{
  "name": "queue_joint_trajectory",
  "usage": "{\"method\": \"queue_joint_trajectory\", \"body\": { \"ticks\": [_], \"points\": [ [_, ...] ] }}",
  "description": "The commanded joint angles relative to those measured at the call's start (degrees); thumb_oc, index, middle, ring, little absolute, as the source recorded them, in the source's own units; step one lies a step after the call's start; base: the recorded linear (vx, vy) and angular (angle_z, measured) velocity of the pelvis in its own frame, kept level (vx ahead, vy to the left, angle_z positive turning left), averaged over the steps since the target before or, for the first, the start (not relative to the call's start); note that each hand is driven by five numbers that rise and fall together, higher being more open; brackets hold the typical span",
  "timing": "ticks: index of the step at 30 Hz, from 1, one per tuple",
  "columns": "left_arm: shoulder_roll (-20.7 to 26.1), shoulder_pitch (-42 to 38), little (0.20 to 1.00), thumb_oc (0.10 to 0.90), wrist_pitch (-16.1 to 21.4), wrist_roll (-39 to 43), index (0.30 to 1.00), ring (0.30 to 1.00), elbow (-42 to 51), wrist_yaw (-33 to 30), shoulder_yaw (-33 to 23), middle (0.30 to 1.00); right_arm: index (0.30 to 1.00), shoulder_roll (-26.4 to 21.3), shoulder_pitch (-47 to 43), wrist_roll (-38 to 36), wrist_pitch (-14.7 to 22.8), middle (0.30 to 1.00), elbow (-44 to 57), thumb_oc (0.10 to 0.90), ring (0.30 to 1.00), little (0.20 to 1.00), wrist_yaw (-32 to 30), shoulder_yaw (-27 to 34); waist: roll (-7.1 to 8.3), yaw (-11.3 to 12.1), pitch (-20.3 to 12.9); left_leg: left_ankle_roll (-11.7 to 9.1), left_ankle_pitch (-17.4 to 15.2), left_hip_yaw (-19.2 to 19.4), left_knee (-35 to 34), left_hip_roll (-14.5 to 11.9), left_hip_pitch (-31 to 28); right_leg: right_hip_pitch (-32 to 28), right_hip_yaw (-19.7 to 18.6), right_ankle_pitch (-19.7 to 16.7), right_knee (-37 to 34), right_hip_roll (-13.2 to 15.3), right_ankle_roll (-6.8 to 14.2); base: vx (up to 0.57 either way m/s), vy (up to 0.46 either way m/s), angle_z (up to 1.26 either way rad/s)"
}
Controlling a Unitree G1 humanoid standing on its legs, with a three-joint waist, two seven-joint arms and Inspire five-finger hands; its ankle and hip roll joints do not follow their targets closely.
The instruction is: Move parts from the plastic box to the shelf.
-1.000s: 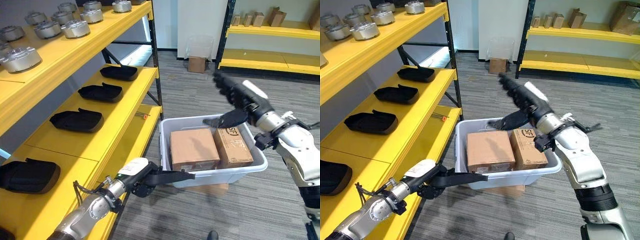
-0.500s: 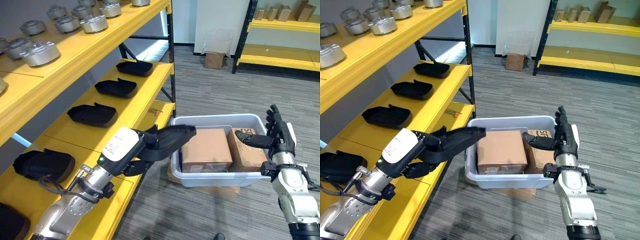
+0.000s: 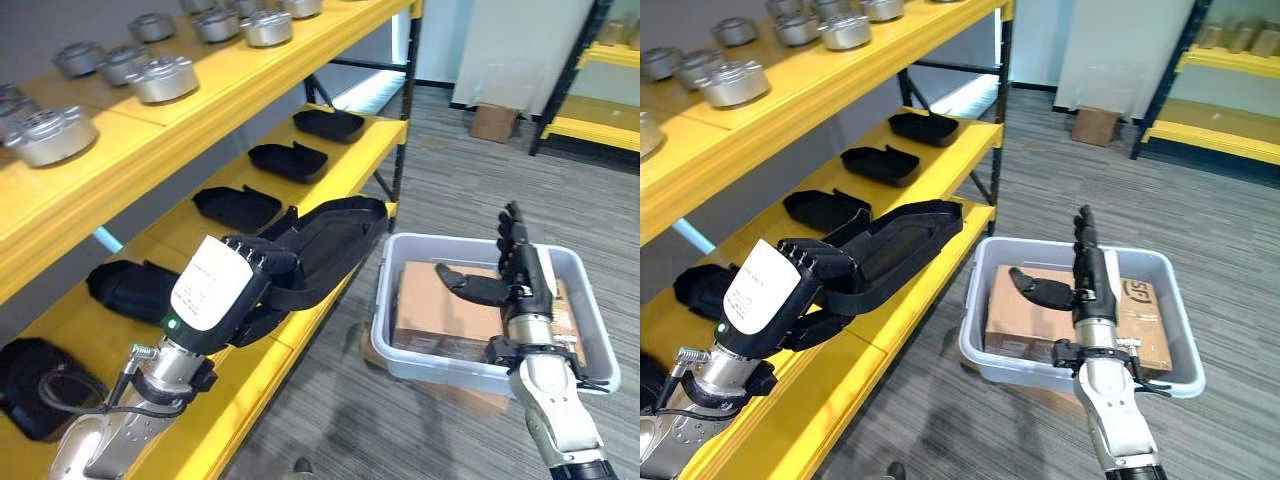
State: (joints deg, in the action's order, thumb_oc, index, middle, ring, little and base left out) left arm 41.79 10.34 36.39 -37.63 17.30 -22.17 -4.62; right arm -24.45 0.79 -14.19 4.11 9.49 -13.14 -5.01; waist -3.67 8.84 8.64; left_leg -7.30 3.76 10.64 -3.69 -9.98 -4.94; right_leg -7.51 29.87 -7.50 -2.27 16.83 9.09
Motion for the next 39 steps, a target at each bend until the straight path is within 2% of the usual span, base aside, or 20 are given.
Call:
{"method": "queue_joint_trajectory", "body": {
  "ticks": [1,5,9,11,14,17,18,19,20,23,25,27,28,29,31,34,36,37,38,39],
  "points": [
    [2.8,-3.7,0.3,0.4,-0.7,3.1,0.3,0.3,5.5,-8.4,-5.4,0.3,1.0,-1.5,-7.5,1.1,4.5,1.0,5.5,0.9,1.0,1.0,-0.6,0.3,2.91,2.1,-4.9,0.1,1.6,-0.9,-0.3,-4.2,0.5,-2.4,-3.1,6.4,6.2,3.9,1.7,-0.05,0.27,0.34],
    [3.7,-4.3,0.3,0.4,0.1,4.0,0.3,0.3,5.5,-7.5,-4.6,0.3,1.0,-2.6,-7.7,0.8,3.7,1.0,5.0,0.9,1.0,1.0,-2.0,0.3,3.76,3.6,-4.9,1.8,1.1,-2.6,-0.4,-1.0,1.6,-3.1,-2.0,4.0,8.7,6.1,2.5,-0.06,0.294,0.47],
    [5.9,-5.4,0.3,0.4,1.2,5.3,0.3,0.3,5.4,-6.0,-3.8,0.3,1.0,-2.0,-7.7,1.6,4.2,1.0,4.5,0.9,1.0,1.0,-4.6,0.6,4.49,4.8,-4.8,4.9,-0.4,-3.4,-0.9,4.4,2.3,-2.1,-0.8,-3.7,12.5,10.7,5.1,-0.09,0.254,0.34],
    [7.0,-5.5,0.3,0.4,1.2,4.9,0.3,0.3,5.1,-6.8,-3.7,0.3,1.0,-1.4,-8.5,1.5,4.4,1.0,4.2,0.9,1.0,1.0,-5.7,0.0,4.24,5.2,-4.7,5.9,-1.0,-2.9,-1.3,5.3,2.2,-0.8,-0.3,-5.7,14.8,11.6,5.6,-0.14,0.179,0.39],
    [9.0,-7.8,0.3,0.4,-0.2,3.8,0.3,0.3,2.8,-8.4,-2.3,0.3,1.0,-1.0,-9.0,1.1,5.2,1.0,4.0,0.9,1.0,1.0,-6.2,-1.2,3.94,4.6,-4.3,7.4,-2.1,-4.2,-1.3,7.3,2.7,1.2,-2.3,-1.1,17.7,5.7,4.6,-0.1,0.079,0.14],
    [8.3,-10.6,0.3,0.4,-1.4,2.8,0.3,0.3,1.6,-8.2,-0.2,0.3,1.0,-1.2,-8.2,3.4,6.6,1.0,4.1,0.9,1.0,1.0,-5.6,-1.1,4.55,2.2,-3.7,7.8,-1.8,-8.3,-1.3,10.0,2.9,3.0,-8.7,5.7,14.9,-7.8,1.0,-0.03,0.016,0.37],
    [8.0,-10.7,0.3,0.4,-1.6,2.6,0.3,0.3,1.6,-8.2,0.0,0.3,1.0,-1.3,-8.2,3.3,6.8,1.0,4.0,0.9,1.0,1.0,-5.5,-1.1,4.57,2.0,-3.6,7.7,-1.8,-8.7,-1.3,10.2,2.9,3.1,-9.4,6.2,14.3,-9.2,0.5,-0.06,-0.028,0.66],
    [6.4,-10.6,0.3,0.4,-2.9,1.4,0.3,0.3,2.0,-8.4,0.9,0.3,1.0,-0.7,-8.3,3.1,8.6,1.0,2.3,0.9,1.0,1.0,-5.1,-1.5,4.53,0.4,-2.9,7.6,-1.0,-11.3,-1.1,12.1,3.1,4.7,-15.3,6.1,11.8,-14.6,-1.4,-0.09,-0.025,0.47],
    [5.4,-9.6,0.3,0.4,-3.5,-0.5,0.3,0.3,1.9,-9.4,0.9,0.3,1.0,0.0,-8.7,2.6,9.7,1.0,1.3,0.9,1.0,1.0,-3.9,-1.9,3.87,0.1,-2.9,7.7,-0.3,-11.8,-1.3,12.0,3.2,4.3,-16.6,6.8,11.4,-15.1,-2.5,-0.09,-0.027,0.7],
    [4.0,-9.0,0.3,0.4,-4.6,-0.9,0.3,0.3,1.5,-8.9,1.4,0.3,1.0,0.8,-8.9,3.0,12.0,1.0,-1.2,0.9,1.0,1.0,-3.7,-2.5,3.79,0.2,-3.0,7.3,-1.0,-12.6,-1.0,12.7,3.4,3.0,-16.7,7.7,7.6,-14.5,-2.8,-0.01,-0.09,0.52],
    [2.5,-6.1,0.3,0.4,-3.1,-1.4,0.3,0.3,1.6,-8.2,0.5,0.3,1.0,0.3,-8.5,1.4,12.0,1.0,-1.2,0.9,1.0,1.0,-5.1,-2.4,3.02,1.0,-4.2,6.7,-0.4,-13.2,-1.3,12.2,4.0,1.9,-16.2,6.9,2.4,-13.6,-3.3,0.0,-0.088,-0.02],
    [2.2,-5.1,0.3,0.4,-2.3,-1.7,0.3,0.3,1.9,-7.9,-0.1,0.3,1.0,0.3,-8.3,1.9,11.8,1.0,-1.0,0.9,1.0,1.0,-5.7,-2.3,2.81,1.1,-4.6,6.5,-0.9,-12.9,-1.3,12.1,3.9,1.3,-16.1,7.3,1.3,-13.3,-3.3,0.01,-0.03,0.15],
    [1.0,-3.0,0.3,0.4,0.3,-3.1,0.3,0.3,2.9,-7.1,-1.4,0.3,1.0,0.5,-7.2,7.4,12.1,1.0,0.3,0.9,1.0,1.0,-8.7,-1.4,2.18,0.6,-5.1,5.9,-1.1,-8.6,-1.3,11.0,4.1,0.7,-13.7,6.9,-0.4,-12.1,-2.7,-0.03,0.002,0.29],
    [0.9,-2.6,0.3,0.4,0.9,-3.3,0.3,0.3,3.1,-6.9,-1.8,0.3,1.0,0.4,-6.7,8.7,12.2,1.0,0.9,0.9,1.0,1.0,-9.5,-1.1,2.04,0.2,-5.3,5.6,-1.2,-6.6,-1.3,10.6,4.1,0.5,-12.7,6.7,-0.8,-11.8,-2.5,-0.07,0.024,0.44],
    [1.3,-3.1,0.3,0.4,2.4,-3.3,0.3,0.3,2.7,-6.8,-1.7,0.3,1.0,-0.8,-3.8,9.5,10.4,1.0,4.2,0.9,1.0,1.0,-10.9,0.0,1.7,-2.5,-5.8,4.2,-0.8,3.3,-1.3,7.8,3.5,0.3,-8.2,5.9,-0.7,-10.4,-1.4,-0.1,0.092,0.99],
    [2.6,-4.2,0.3,0.4,0.8,-4.1,0.3,0.3,2.5,-8.6,-0.5,0.3,1.0,-2.3,-2.5,8.9,10.7,1.0,3.4,0.9,1.0,1.0,-11.0,0.3,2.34,-4.6,-4.9,2.8,-0.9,10.0,2.3,4.1,2.1,0.4,-5.8,7.3,2.5,-8.8,-2.1,-0.11,0.174,1.32],
    [2.9,-5.1,0.3,0.4,-0.3,-4.3,0.3,0.3,2.7,-9.2,0.2,0.3,1.0,-3.3,-2.3,9.0,9.8,1.0,3.1,0.9,1.0,1.0,-11.7,0.4,3.03,-5.2,-4.7,2.1,-2.7,11.4,5.9,2.3,2.3,0.2,-5.7,8.4,3.9,-7.9,-2.1,-0.09,0.162,0.55],
    [3.4,-6.6,0.3,0.4,-1.9,-3.6,0.3,0.3,3.1,-9.3,1.0,0.3,1.0,-4.5,-2.7,10.0,8.3,1.0,2.2,0.9,1.0,1.0,-11.9,0.1,3.54,-5.7,-4.5,1.5,-2.7,13.9,9.7,-0.9,2.5,0.5,-4.5,8.9,5.5,-6.7,-2.6,-0.1,0.203,0.48],
    [3.5,-6.8,0.3,0.4,-2.2,-3.3,0.3,0.3,3.3,-9.2,1.1,0.3,1.0,-4.7,-2.8,10.0,8.0,1.0,2.0,0.9,1.0,1.0,-11.9,0.0,3.53,-5.9,-4.5,1.2,-2.3,14.3,10.4,-1.7,2.5,0.6,-4.3,9.1,5.9,-6.5,-2.8,-0.18,0.307,0.63],
    [4.0,-7.6,0.3,0.4,-4.3,-1.7,0.3,0.3,4.1,-8.6,1.2,0.3,1.0,-5.9,-2.9,9.8,7.1,1.0,1.9,0.9,1.0,1.0,-10.8,-0.4,3.42,-6.4,-4.5,0.1,0.2,15.4,12.2,-5.3,2.0,1.4,-3.8,10.2,7.7,-6.0,-3.3,-0.11,0.228,0.52]
  ]
}}
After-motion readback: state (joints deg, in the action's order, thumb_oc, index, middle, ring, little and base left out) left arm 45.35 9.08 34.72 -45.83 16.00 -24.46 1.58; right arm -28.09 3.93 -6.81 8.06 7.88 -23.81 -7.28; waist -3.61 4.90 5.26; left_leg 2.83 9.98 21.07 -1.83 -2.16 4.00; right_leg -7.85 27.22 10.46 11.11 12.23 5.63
